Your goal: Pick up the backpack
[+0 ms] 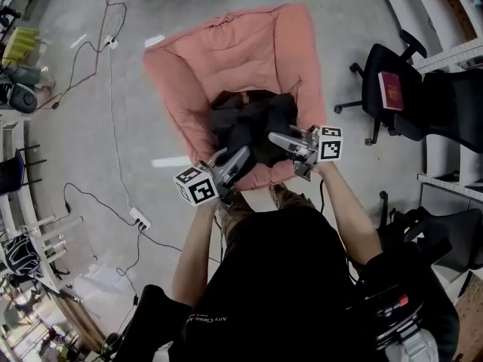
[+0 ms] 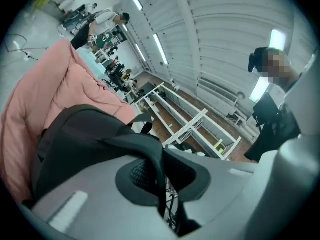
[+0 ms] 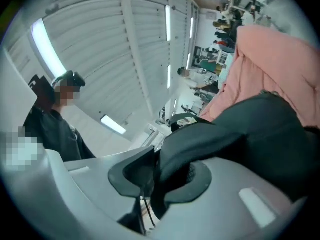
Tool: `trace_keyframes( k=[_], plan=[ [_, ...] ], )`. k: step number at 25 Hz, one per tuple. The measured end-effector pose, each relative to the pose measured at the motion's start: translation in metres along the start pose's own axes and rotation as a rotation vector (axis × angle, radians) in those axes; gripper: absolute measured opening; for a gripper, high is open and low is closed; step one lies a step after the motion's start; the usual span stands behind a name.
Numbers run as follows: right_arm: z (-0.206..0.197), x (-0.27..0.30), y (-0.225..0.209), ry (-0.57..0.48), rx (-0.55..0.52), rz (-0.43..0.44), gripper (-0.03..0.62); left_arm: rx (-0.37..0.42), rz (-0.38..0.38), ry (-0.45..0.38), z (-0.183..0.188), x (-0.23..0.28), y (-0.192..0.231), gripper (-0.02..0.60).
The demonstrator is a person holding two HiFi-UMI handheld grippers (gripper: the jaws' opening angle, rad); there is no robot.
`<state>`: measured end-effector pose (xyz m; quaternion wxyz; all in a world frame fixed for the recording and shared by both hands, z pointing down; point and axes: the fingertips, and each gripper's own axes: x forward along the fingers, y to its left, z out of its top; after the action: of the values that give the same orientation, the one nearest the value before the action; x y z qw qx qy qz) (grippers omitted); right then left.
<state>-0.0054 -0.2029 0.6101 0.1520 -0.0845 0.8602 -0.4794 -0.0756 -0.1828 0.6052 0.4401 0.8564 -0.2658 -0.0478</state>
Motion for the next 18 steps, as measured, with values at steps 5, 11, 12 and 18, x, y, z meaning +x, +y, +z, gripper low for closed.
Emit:
trace_keyframes(
  k=[5, 11, 12, 18],
  plan=[
    [-0.024, 0.012, 0.015, 0.136, -0.063, 0.003, 0.204, 0.156, 0.007, 0.086, 0.006, -0.003, -0.016, 0.034],
    [-0.035, 0.023, 0.009, 0.101, 0.019, 0.027, 0.225, 0.011, -0.003, -0.026, 0.017, 0.009, -0.008, 0.034],
    [-0.033, 0.023, 0.008, 0.077, 0.046, 0.034, 0.19, -0.009, 0.0, -0.049, 0.018, 0.01, -0.005, 0.034],
    [-0.022, 0.028, 0.004, 0.093, 0.013, 0.008, 0.203, -0.097, 0.017, -0.101, 0.03, 0.028, 0.006, 0.034]
  ],
)
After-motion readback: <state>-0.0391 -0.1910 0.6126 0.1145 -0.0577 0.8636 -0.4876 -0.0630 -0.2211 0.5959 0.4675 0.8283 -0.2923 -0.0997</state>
